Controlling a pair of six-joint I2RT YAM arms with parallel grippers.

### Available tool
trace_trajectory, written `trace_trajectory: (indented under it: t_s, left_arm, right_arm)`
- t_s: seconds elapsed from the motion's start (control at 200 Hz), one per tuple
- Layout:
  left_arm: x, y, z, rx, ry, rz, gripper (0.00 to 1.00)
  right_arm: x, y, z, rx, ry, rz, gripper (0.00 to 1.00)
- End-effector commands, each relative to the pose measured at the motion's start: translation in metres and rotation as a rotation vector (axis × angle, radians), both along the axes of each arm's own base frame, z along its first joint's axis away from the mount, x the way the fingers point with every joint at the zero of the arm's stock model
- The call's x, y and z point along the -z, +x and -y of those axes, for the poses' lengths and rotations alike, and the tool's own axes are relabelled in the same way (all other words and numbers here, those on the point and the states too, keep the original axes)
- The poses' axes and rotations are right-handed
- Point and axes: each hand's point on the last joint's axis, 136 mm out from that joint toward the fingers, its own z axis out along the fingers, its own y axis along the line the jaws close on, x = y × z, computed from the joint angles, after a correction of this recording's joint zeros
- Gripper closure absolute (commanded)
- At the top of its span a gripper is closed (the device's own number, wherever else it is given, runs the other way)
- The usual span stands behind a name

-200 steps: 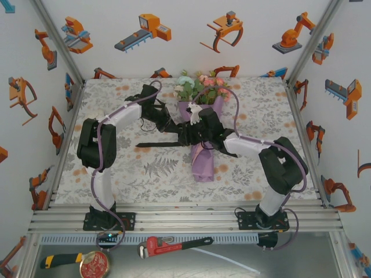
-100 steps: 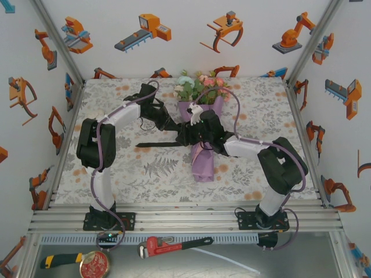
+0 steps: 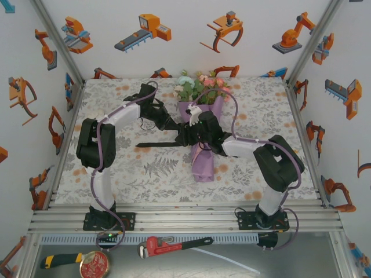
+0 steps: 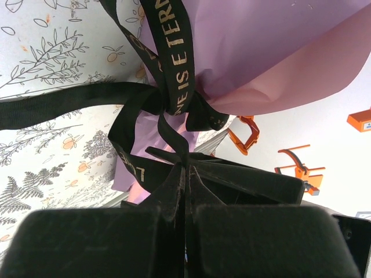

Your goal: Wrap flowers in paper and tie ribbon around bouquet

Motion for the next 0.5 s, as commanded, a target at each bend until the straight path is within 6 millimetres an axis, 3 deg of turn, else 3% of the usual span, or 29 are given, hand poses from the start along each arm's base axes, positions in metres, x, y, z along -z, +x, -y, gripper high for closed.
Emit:
trace_trajectory:
  t_s: [0.0,0.32,0.461,0.496]
  left_arm:
    - [-0.003,0.003,-0.003,-0.030,-0.010,-0.009,1.00]
    - [-0.002,0.005,-0.005,-0.047,-0.009,-0.015,1.00]
    - [-0.001,0.004,-0.006,-0.055,-0.008,-0.018,1.00]
    - [0.000,0.005,-0.007,-0.060,-0.007,-0.019,1.00]
  right_arm:
    - [-0.010,0.006,-0.009,-0.003,0.020,0.044,0.59]
    - [-0.011,0.009,-0.010,0.009,0.019,0.050,0.78]
    - [-0.020,0.005,-0.005,0.005,0.017,0.083,1.00]
    - [-0.023,0.003,-0.003,0.003,0.016,0.093,1.00]
